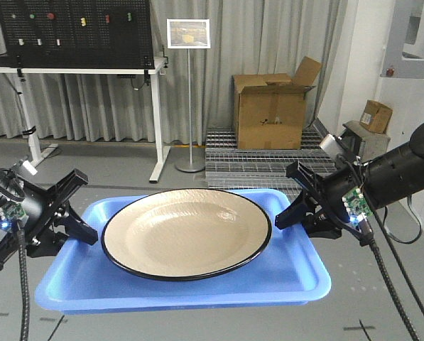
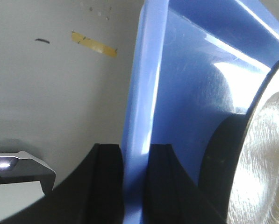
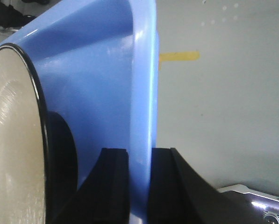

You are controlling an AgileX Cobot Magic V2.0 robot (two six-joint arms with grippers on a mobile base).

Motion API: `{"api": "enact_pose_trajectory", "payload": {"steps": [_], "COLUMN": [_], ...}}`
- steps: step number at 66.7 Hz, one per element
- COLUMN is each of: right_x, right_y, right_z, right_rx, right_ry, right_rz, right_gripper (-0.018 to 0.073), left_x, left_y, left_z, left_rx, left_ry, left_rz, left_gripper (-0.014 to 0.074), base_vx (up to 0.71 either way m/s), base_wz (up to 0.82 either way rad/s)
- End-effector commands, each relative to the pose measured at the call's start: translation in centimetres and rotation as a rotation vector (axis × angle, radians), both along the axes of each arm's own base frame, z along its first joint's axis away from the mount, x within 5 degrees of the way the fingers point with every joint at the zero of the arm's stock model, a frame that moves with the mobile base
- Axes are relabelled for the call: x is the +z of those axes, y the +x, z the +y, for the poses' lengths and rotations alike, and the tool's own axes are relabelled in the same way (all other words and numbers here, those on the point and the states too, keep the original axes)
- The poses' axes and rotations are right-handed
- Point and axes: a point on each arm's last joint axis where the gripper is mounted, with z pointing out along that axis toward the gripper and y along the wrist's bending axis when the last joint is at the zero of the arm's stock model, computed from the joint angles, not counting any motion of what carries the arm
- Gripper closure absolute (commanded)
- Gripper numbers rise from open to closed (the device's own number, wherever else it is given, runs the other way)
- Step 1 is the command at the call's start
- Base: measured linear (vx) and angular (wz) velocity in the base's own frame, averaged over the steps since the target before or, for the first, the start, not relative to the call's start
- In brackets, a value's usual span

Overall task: Place disk in tray to left cabinet
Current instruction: 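Hold the tray with both grippers while driving to the white cabinet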

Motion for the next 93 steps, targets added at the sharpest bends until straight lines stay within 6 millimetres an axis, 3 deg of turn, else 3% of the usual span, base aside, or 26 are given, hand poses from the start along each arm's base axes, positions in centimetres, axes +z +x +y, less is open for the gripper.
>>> {"api": "enact_pose_trajectory", "payload": {"steps": [1,93], "right_x": [5.09,5.09], "right_y": [-2.23,-2.23], "right_z": [2.44,2.44], "right_rx": [0.076,0.076], "right_ry": [0.237,0.237], "right_rz": [-0.053,-0.053], "right_gripper": [0.0563,0.0563], "left_x": [4.29,4.29], "left_y": [-1.57,-1.57], "left_z": [-2.37,-2.38], "left_rx": [-0.038,-0.038], "left_ry": [-0.227,-0.228], "left_rz": [-0.055,-0.055], "left_gripper": [0.0597,0.0597], "base_vx": [0.75,0.70], "base_wz": [-0.05,-0.04]}}
